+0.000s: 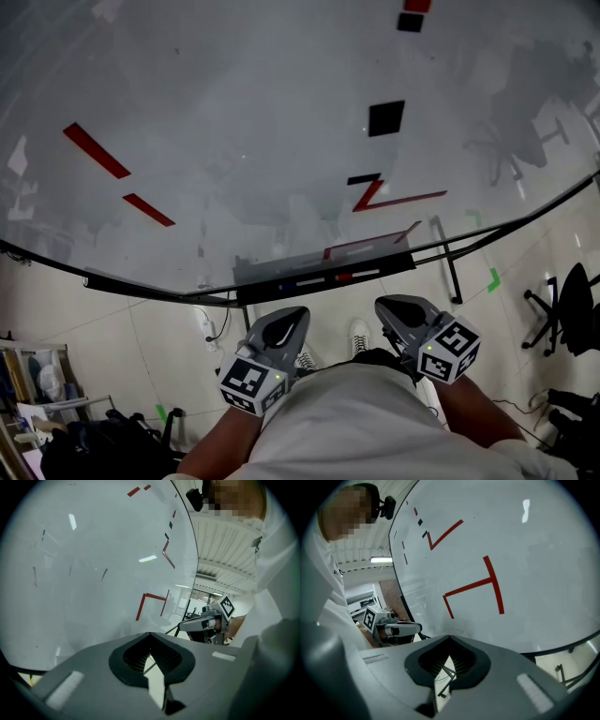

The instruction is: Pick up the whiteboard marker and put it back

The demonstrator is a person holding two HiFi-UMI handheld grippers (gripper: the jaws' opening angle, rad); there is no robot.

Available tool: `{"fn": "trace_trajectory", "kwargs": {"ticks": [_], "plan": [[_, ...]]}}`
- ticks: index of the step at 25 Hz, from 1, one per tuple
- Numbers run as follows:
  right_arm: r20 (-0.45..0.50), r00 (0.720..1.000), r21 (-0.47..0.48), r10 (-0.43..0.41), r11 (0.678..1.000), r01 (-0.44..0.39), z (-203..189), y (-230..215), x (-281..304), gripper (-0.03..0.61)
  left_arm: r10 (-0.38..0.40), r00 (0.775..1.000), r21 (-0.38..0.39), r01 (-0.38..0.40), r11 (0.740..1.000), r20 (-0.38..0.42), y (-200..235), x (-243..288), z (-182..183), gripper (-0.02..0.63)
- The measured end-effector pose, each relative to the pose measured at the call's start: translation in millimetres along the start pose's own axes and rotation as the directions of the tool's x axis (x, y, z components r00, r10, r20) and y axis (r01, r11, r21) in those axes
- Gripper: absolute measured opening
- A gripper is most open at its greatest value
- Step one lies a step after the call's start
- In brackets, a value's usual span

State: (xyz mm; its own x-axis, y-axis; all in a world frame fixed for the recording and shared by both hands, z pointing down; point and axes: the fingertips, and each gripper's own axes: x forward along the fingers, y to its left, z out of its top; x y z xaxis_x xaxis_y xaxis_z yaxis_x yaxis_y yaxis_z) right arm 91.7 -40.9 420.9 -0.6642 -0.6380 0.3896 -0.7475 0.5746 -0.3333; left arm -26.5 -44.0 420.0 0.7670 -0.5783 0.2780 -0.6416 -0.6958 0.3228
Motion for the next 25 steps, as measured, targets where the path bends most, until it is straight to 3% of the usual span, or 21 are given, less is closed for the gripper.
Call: {"fn": "trace_trajectory", "kwargs": {"ticks": [7,11,18,25], "plan": [[0.051,0.994,0.018,-0.092,0.996,0.091,-7.6,27.9,-14.8,0.002,-0.085,0.996,0.022,0.085,0.996,-0.011,-7.0,-17.2,-7.8,0.017],[0.037,0.994,0.012,-0.100,0.995,0.100,-18.1,36.5,-31.7,0.002,-0.084,0.997,0.021,0.083,0.996,0.003,-17.8,-25.3,-10.9,0.017],[0.036,0.999,-0.026,-0.034,0.999,0.035,-28.8,39.8,-62.7,0.002,-0.004,0.999,0.008,0.004,1.000,0.031,-51.9,-34.6,-24.8,0.017],[0.022,0.996,-0.076,0.084,0.994,-0.082,-51.4,40.2,-125.6,0.002,0.111,0.992,-0.036,-0.109,0.993,0.060,-130.1,-32.9,-54.8,0.017]]}}
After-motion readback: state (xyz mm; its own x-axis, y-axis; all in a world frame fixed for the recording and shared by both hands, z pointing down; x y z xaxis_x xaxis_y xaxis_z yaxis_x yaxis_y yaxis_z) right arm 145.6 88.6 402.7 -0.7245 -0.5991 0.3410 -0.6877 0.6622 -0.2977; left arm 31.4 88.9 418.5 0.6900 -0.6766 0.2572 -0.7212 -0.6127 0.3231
